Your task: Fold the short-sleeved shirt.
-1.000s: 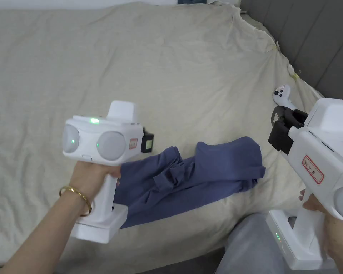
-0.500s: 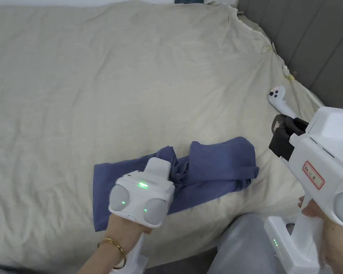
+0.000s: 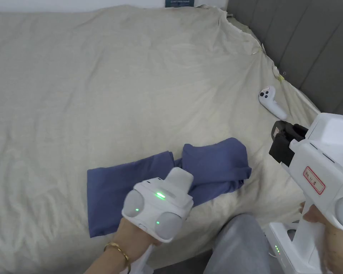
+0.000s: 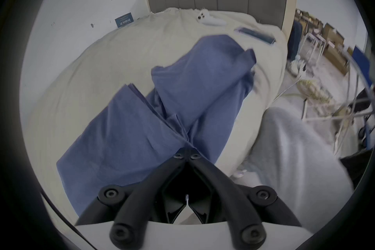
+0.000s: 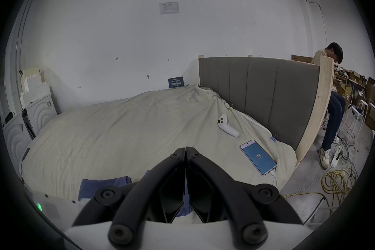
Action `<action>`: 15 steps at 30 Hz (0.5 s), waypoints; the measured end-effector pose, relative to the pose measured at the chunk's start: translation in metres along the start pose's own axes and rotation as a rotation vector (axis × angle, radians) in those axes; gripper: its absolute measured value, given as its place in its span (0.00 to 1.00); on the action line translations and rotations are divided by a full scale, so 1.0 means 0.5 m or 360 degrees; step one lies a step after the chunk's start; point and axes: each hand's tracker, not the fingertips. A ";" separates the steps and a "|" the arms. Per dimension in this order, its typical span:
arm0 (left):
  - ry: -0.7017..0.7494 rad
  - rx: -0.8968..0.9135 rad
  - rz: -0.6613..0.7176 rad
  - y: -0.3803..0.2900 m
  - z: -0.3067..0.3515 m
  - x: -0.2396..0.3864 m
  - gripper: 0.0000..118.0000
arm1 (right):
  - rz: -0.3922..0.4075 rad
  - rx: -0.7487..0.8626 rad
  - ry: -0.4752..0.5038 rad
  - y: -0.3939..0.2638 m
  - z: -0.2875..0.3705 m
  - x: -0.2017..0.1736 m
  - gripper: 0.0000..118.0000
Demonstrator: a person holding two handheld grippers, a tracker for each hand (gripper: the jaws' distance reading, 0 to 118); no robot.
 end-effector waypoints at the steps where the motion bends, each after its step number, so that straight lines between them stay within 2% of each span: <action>1: -0.0030 0.0077 0.0135 0.015 0.023 -0.024 0.00 | 0.0001 0.0003 0.0001 0.001 0.001 -0.002 0.00; 3: -0.0082 0.0219 0.0399 0.037 0.067 -0.079 0.00 | -0.0002 0.0009 0.0009 0.005 0.001 -0.006 0.00; 4: -0.0095 0.0280 0.0537 0.045 0.086 -0.112 0.07 | -0.0007 0.0015 0.0015 0.007 0.002 -0.008 0.00; 6: -0.0056 0.0325 0.0743 0.056 0.119 -0.180 0.44 | -0.0004 0.0022 0.0023 0.011 0.002 -0.012 0.00; 8: -0.0046 0.0309 0.0824 0.046 0.140 -0.254 0.91 | 0.0005 0.0029 0.0032 0.015 0.000 -0.017 0.00; 9: -0.0044 0.0293 0.0845 0.039 0.144 -0.281 1.00 | 0.0008 0.0029 0.0035 0.016 -0.001 -0.019 0.00; 12: -0.0151 0.0273 0.0962 -0.012 0.168 -0.369 1.00 | 0.0009 0.0030 0.0049 0.016 -0.007 -0.025 0.00; 15: -0.0276 0.0125 0.1175 -0.065 0.171 -0.432 1.00 | -0.0003 0.0023 0.0051 0.015 -0.012 -0.031 0.00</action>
